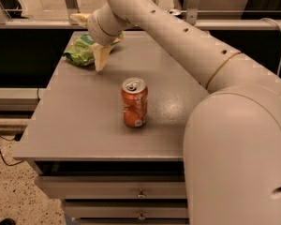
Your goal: Move green rice chip bag near pepsi can
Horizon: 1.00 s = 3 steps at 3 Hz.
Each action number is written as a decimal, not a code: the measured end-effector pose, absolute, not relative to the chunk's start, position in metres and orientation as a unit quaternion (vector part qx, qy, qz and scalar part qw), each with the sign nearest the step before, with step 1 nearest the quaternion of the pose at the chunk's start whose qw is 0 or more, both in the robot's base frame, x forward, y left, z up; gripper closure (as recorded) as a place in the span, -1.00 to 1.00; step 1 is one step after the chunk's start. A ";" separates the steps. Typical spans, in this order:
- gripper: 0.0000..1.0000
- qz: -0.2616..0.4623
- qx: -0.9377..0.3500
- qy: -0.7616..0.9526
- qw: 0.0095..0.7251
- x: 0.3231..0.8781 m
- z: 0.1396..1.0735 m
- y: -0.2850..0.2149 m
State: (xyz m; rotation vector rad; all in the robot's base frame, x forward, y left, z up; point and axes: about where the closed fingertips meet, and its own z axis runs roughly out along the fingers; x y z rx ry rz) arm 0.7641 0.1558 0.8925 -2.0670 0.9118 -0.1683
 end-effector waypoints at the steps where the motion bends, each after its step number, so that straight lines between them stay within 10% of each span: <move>1: -1.00 -0.062 -0.823 0.366 0.430 0.769 0.890 0.167; 3: -0.24 -0.054 -0.817 0.366 0.442 0.775 0.888 0.182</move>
Offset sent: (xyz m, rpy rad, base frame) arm 0.0132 0.0266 0.0017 0.0549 0.0005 -0.0020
